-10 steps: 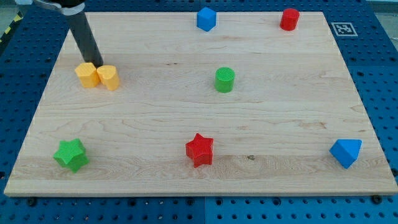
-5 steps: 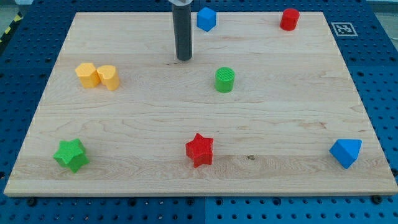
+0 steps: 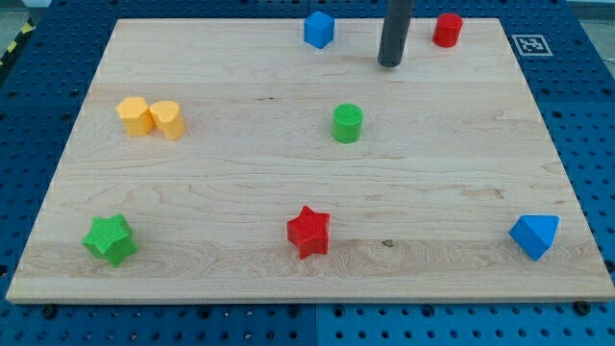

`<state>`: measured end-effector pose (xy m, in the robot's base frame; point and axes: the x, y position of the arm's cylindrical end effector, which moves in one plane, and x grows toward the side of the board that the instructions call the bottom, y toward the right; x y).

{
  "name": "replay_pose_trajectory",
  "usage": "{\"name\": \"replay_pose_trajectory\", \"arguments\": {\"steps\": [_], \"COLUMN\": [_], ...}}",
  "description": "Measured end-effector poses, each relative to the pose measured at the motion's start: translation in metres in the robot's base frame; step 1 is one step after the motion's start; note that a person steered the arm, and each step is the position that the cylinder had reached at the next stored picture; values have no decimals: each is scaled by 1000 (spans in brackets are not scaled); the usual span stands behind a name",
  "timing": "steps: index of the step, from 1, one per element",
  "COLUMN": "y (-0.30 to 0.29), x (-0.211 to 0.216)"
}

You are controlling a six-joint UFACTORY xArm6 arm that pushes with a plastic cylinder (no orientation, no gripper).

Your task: Slide the red circle towards the green circle

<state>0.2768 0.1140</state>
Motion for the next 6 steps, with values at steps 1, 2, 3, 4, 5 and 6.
{"name": "replay_pose_trajectory", "arguments": {"steps": [1,2,3,4,5,6], "y": [12,47,58,142,178,165], "x": [-36,-85,-84,-85,-85,-85]}}
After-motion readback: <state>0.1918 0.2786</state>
